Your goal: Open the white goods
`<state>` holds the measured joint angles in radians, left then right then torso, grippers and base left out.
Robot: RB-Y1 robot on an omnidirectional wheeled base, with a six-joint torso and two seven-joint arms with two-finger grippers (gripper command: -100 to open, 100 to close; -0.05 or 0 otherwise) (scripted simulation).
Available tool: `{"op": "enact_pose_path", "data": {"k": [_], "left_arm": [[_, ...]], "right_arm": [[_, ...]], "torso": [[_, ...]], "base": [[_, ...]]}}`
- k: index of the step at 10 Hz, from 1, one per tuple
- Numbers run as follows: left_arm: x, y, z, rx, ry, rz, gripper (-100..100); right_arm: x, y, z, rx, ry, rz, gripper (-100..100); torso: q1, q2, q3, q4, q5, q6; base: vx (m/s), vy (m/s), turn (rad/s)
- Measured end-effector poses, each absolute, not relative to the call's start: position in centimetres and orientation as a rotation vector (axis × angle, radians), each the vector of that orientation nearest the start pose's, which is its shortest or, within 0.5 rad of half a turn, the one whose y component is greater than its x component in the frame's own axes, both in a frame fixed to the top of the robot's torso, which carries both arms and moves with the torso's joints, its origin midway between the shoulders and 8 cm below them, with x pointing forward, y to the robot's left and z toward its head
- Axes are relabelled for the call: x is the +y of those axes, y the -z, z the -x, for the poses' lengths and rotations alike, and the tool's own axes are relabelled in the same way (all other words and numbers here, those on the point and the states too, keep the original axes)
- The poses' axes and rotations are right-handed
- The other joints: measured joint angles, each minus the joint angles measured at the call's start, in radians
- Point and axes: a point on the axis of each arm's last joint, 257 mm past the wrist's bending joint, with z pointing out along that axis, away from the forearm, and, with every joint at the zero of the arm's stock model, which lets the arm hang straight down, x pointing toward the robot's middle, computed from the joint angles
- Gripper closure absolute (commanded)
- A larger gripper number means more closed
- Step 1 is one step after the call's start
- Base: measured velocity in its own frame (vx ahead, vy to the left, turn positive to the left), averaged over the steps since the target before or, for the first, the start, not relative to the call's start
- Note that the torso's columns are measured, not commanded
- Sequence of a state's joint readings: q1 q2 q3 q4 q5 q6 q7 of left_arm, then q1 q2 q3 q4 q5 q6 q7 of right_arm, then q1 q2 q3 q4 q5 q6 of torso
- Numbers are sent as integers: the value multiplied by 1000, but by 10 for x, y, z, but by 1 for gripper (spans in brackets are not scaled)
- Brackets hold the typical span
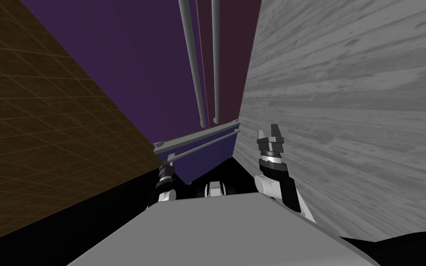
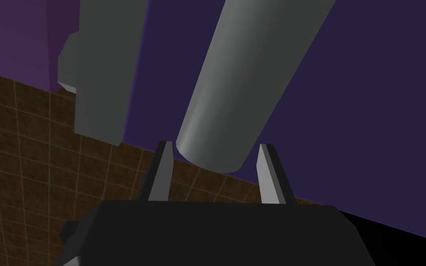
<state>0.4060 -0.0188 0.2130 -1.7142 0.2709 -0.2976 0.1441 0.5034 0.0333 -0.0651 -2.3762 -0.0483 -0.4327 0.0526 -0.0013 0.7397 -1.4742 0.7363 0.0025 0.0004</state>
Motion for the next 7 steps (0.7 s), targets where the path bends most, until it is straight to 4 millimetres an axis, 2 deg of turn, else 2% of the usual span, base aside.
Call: {"op": "enact_pose_path", "data": {"k": [7], "left_arm": [[407,260,-377,668,1163,1495,100]], "right_arm": [[-307,-54,-328,548,-1223,-660,0]], "torso": [[0,-4,-3,-1,0,3]], "base": [[-138,-79,11]]}}
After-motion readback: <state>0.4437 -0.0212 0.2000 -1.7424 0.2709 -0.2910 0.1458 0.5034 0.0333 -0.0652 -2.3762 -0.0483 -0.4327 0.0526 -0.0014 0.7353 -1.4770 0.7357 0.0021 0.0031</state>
